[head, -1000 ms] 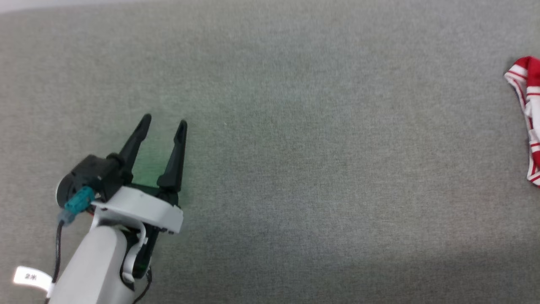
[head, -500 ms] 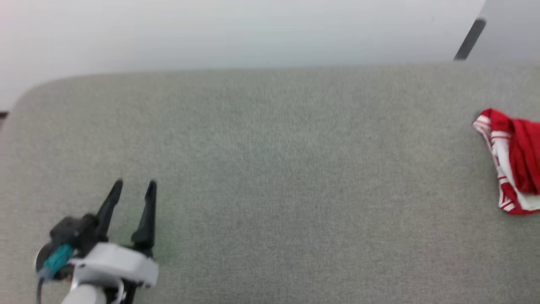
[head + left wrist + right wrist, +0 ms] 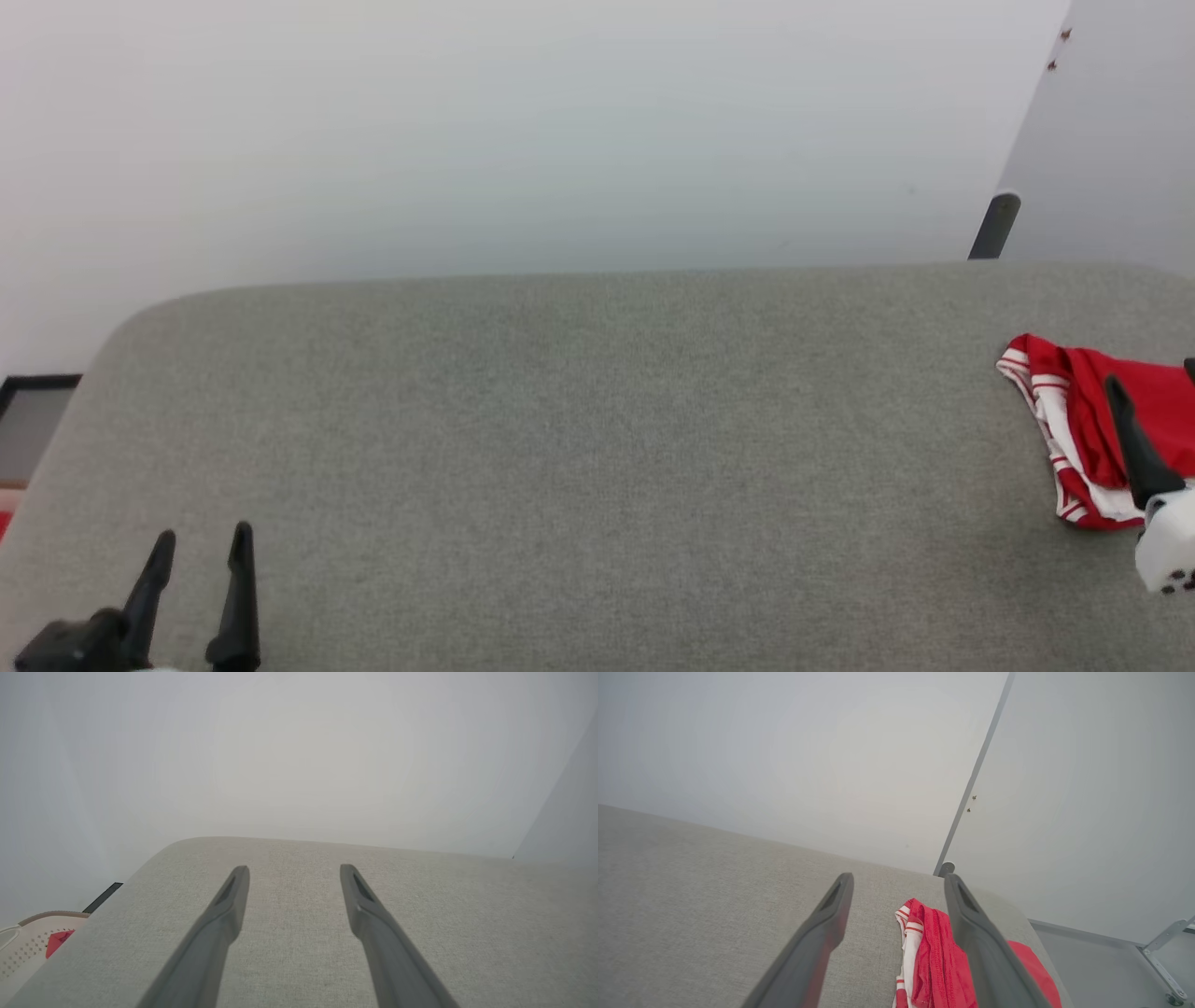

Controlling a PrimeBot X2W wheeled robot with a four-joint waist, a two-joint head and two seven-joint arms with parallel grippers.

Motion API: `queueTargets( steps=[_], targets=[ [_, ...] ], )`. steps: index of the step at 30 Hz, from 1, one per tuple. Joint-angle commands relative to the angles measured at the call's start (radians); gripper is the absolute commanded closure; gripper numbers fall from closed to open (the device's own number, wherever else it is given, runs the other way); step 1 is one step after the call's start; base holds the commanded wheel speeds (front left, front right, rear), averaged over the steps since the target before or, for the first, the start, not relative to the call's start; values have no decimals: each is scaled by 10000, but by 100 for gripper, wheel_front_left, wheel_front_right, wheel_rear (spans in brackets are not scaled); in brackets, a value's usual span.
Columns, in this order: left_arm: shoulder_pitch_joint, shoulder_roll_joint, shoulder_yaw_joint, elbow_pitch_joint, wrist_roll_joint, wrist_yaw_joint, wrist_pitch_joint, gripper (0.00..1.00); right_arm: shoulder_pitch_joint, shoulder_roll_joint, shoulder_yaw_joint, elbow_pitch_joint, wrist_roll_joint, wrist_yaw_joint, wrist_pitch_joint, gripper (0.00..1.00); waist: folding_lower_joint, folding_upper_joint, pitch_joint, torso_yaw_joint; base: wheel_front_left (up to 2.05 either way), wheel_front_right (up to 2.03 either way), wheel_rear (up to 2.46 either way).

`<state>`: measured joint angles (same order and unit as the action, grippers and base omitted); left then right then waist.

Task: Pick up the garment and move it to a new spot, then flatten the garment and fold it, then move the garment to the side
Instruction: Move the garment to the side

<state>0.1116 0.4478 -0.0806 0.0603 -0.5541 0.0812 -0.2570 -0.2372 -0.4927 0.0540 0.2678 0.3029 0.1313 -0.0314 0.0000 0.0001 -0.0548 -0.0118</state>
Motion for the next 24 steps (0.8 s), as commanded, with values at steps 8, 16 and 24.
queueTargets(
  steps=[8, 16, 24],
  targets=[
    [820, 8, 341, -419, 95, -69, -77, 0, 1587, 742, -690, -1589, -641, -11, -9, 0, 0, -1, -420, 108, 0, 0, 0],
    [1355, -51, 569, -447, 298, -283, -80, 0, 3071, 1618, -1255, -2742, -1082, -11, 88, 0, 0, -1, -534, 96, 0, 0, 0],
    [1647, -218, 823, -356, 383, -570, -82, 0, 3987, 2238, -1335, -3339, -1364, -11, -11, 0, 0, -1, -625, 43, 0, 0, 0]
  ],
)
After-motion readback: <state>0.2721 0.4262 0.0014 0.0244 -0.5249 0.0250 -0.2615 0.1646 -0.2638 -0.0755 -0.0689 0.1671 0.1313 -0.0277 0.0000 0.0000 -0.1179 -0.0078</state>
